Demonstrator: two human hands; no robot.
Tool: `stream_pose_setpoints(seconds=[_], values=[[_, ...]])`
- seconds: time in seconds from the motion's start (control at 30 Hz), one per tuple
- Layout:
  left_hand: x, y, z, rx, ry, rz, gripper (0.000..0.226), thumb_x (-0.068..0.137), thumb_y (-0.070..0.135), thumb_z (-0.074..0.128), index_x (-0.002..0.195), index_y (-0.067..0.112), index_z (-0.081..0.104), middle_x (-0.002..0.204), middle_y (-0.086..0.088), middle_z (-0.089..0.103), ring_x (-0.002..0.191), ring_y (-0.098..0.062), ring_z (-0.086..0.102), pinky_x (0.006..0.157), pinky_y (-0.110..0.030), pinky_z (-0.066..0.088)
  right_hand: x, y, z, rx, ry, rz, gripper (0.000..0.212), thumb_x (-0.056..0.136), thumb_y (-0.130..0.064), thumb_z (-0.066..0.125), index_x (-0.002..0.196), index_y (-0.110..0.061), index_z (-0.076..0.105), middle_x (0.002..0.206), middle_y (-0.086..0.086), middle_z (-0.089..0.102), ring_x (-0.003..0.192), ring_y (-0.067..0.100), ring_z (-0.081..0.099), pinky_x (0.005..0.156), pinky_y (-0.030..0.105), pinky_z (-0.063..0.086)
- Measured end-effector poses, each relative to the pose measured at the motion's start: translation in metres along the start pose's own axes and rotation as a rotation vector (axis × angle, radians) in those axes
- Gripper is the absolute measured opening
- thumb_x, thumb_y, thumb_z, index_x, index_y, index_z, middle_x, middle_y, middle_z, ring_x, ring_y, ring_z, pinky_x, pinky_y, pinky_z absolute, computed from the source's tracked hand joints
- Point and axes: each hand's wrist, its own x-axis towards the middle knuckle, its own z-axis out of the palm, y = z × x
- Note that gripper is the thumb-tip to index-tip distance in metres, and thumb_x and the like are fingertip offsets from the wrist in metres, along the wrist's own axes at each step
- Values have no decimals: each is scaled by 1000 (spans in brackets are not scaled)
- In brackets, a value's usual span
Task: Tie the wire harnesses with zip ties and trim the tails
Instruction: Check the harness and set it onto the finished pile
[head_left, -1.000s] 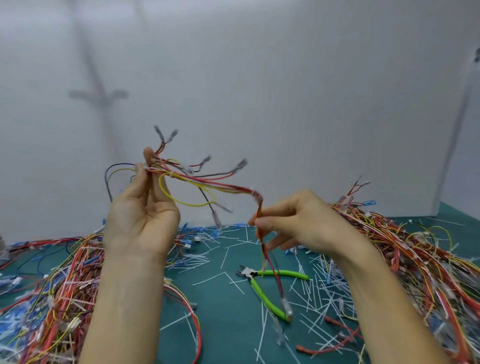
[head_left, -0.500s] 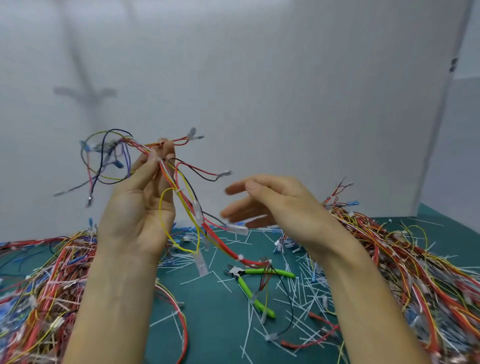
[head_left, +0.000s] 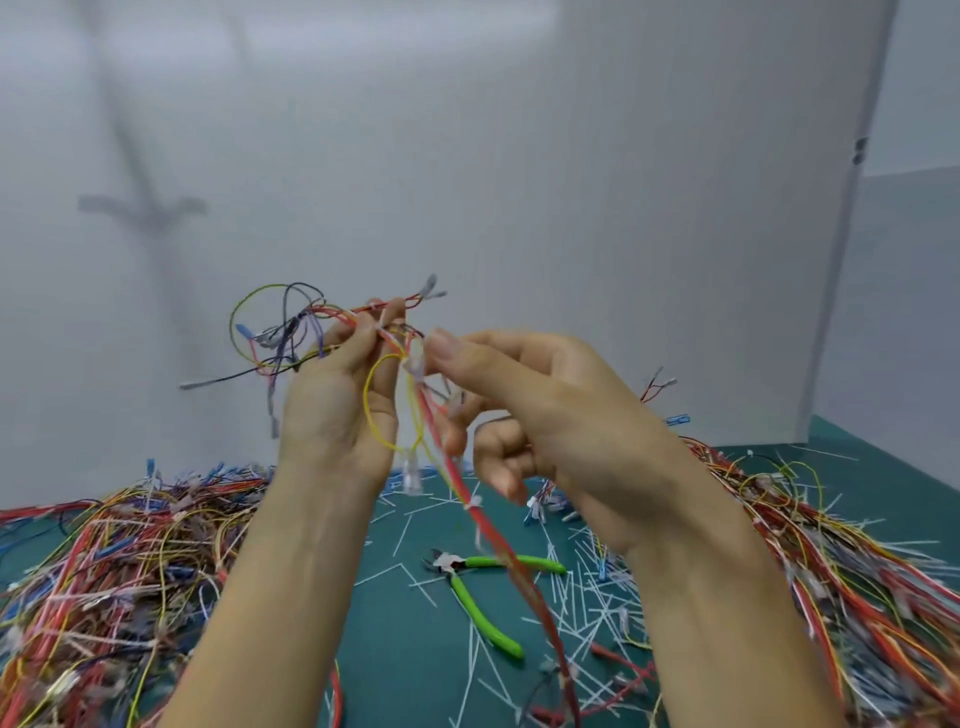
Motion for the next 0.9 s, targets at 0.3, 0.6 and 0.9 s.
stream_pose_setpoints(seconds=[0.3,0.6,0.9], values=[[6,-56,75,-73,-43,-199,36,104,12,39,139,11,45,90,-12,54,60,-16,53,36,-20,45,-2,10,-35,-160,383,-53,11,84,-1,69,80,-11,69,52,-2,64,46,9,61,48,24,52],[34,-141,90,186,-60,-128,16,90,-7,61,104,-1,54,80,-13,66,57,-13,67,51,-19,53,-18,21,-93,-1056,809,212,10,82,-32,67,91,-27,69,89,2,71,89,26,66,71,32,49],[34,-211,59,907,78,-264,34,95,4,47,65,17,60,63,-2,62,68,-29,54,61,-30,41,7,69,-94,-1240,672,523,42,96,-29,53,132,-10,43,134,17,47,125,38,42,96,47,38]])
